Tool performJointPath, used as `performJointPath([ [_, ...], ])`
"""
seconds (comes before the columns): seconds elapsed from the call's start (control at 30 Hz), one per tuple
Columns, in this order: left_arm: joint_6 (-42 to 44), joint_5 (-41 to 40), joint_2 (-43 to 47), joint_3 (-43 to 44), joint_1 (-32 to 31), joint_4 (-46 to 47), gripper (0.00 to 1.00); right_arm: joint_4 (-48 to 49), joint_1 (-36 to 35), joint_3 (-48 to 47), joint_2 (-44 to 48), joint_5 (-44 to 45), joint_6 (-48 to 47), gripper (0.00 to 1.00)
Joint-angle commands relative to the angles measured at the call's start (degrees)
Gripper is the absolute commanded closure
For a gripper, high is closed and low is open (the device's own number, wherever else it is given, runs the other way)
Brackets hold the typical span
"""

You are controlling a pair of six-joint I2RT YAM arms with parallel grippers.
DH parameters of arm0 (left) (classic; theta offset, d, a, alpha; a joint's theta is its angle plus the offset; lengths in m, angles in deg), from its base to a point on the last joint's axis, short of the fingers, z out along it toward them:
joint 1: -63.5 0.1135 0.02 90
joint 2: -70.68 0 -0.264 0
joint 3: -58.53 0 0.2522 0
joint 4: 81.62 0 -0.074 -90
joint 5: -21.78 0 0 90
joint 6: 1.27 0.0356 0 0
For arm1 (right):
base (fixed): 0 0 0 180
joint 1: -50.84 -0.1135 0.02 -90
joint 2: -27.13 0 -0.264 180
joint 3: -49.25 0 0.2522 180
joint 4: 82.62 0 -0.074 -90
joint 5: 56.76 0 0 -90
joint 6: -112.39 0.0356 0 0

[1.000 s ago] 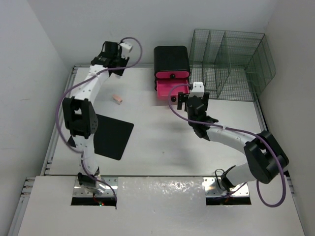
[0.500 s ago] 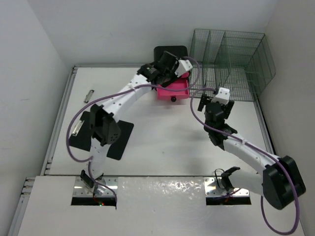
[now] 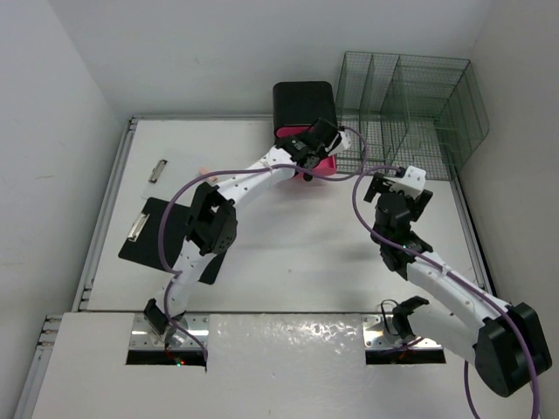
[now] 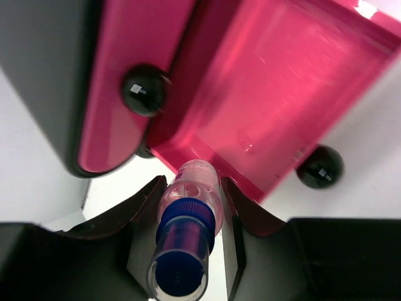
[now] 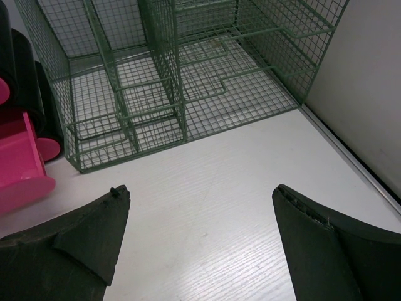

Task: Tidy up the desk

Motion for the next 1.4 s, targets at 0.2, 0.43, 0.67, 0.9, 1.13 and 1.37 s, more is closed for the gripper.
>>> performJointPath([
  [0.2, 3.9, -5.6, -3.8, 0.8, -0.1, 11.3, 0.93, 3.1, 0.2, 0.8, 1.6, 0.4, -0.6, 0.08],
  [0.43, 3.0, -3.9, -4.8, 2.7, -0.1, 11.9, 0.67, 3.8, 0.2, 1.0, 1.5, -0.3, -0.9, 0.07],
  [0.67, 1.2, -0.2, -4.6, 4.7, 0.0, 11.8, 0.4, 3.9, 0.2, 0.7, 0.2, -2.2, -0.1, 0.07],
  [0.9, 0.0, 2.0, -4.6, 6.9, -0.1, 11.2, 0.34, 3.5, 0.2, 0.5, 0.1, -3.4, 0.2, 0.07],
  [1.13, -0.9, 5.2, 0.6, 8.8, -0.1, 6.7, 0.34, 0.6, 0.2, -4.2, -4.8, -10.9, -1.7, 0.07],
  [1.37, 0.1, 3.5, 9.8, 5.6, 0.6, 3.2, 0.33, -1.0, 0.2, -11.9, -14.8, -30.6, -3.4, 0.1],
])
